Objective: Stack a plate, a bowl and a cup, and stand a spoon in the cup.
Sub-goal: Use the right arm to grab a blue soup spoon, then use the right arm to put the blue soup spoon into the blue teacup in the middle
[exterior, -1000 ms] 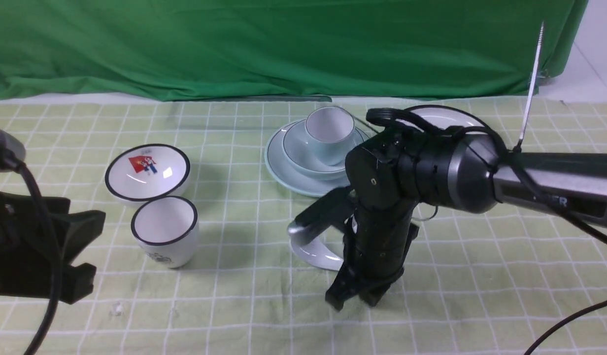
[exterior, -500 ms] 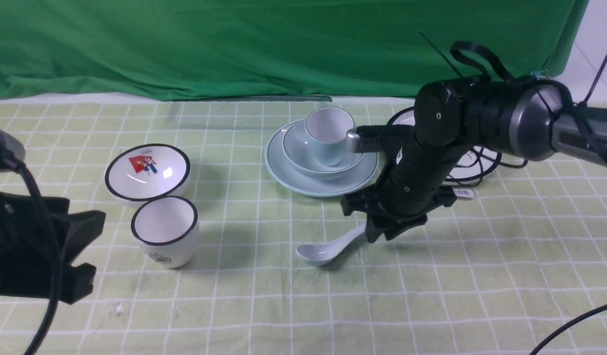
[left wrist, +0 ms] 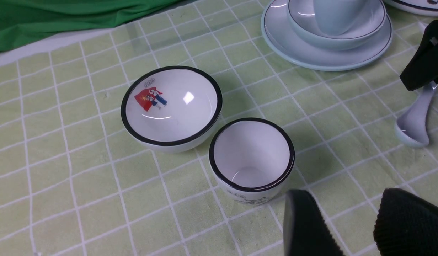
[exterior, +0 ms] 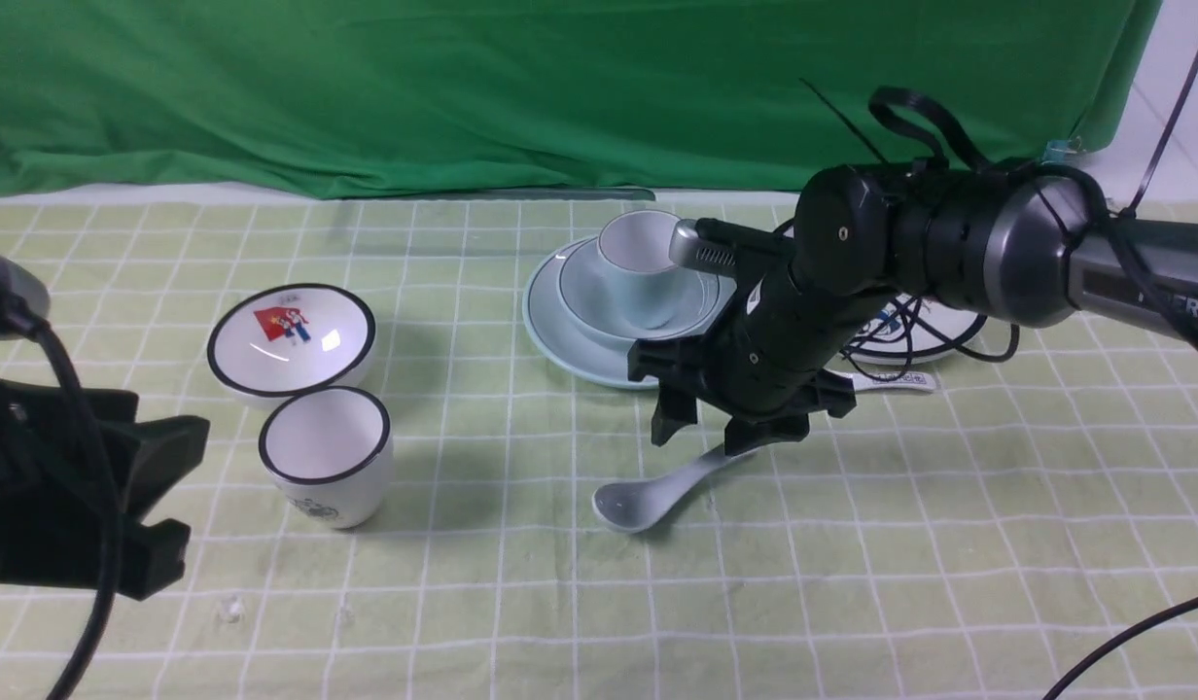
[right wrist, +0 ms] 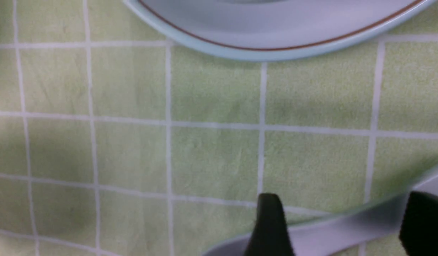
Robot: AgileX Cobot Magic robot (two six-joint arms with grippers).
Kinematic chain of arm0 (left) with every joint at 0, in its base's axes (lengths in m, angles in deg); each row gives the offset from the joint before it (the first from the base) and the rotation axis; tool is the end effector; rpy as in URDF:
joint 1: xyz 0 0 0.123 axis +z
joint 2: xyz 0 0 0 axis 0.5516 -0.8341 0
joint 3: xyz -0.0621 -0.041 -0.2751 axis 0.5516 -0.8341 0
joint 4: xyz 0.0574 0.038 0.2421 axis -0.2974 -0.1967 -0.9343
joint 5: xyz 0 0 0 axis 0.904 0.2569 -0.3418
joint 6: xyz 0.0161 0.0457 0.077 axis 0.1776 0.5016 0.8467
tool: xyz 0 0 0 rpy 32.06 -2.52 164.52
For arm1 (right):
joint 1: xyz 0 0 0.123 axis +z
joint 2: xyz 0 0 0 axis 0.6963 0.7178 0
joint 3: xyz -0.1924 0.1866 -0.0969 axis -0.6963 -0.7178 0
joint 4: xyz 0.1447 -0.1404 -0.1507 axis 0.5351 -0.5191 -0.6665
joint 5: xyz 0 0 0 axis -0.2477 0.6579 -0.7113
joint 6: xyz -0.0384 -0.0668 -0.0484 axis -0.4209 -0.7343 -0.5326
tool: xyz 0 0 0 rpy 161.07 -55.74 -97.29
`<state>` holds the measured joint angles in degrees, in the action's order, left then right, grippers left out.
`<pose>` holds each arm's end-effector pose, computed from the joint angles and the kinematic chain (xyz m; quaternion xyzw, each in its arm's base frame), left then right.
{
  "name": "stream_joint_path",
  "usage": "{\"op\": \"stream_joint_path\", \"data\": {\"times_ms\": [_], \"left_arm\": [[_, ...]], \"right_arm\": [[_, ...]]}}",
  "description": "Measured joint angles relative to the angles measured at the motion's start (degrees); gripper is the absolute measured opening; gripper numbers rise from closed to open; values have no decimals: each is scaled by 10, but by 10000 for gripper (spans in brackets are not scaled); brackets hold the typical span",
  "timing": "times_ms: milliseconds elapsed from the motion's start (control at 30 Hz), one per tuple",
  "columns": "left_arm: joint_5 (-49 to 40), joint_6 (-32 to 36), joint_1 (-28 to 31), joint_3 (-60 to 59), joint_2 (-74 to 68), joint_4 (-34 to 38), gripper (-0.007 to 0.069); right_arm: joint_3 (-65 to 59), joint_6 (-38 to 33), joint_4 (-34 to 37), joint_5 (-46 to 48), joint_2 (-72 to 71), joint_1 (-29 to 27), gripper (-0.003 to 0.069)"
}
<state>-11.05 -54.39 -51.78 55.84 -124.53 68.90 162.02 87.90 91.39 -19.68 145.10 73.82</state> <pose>0.1386 -0.0418 0.3185 0.1600 0.8513 -0.0433 0.4978 0.3743 0.2349 0.1910 0.0036 0.9673 0.2070 0.1465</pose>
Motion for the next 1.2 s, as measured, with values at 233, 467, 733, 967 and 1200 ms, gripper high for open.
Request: {"op": "stream_joint_path", "data": {"times_ms": [233, 467, 733, 967, 1200], "left_arm": [[0, 0, 0, 0, 0, 19, 241], [0, 0, 0, 0, 0, 28, 241], [0, 3, 0, 0, 0, 29, 241], [8, 3, 0, 0, 0, 29, 241], [25, 3, 0, 0, 0, 29, 241]], "right_arm": [[0, 46, -34, 3, 20, 3, 516], [1, 21, -39, -3, 29, 4, 323], [1, -69, -39, 44, 23, 5, 78], [1, -217, -39, -51, -51, 20, 78], [1, -266, -40, -457, -59, 28, 78]]}}
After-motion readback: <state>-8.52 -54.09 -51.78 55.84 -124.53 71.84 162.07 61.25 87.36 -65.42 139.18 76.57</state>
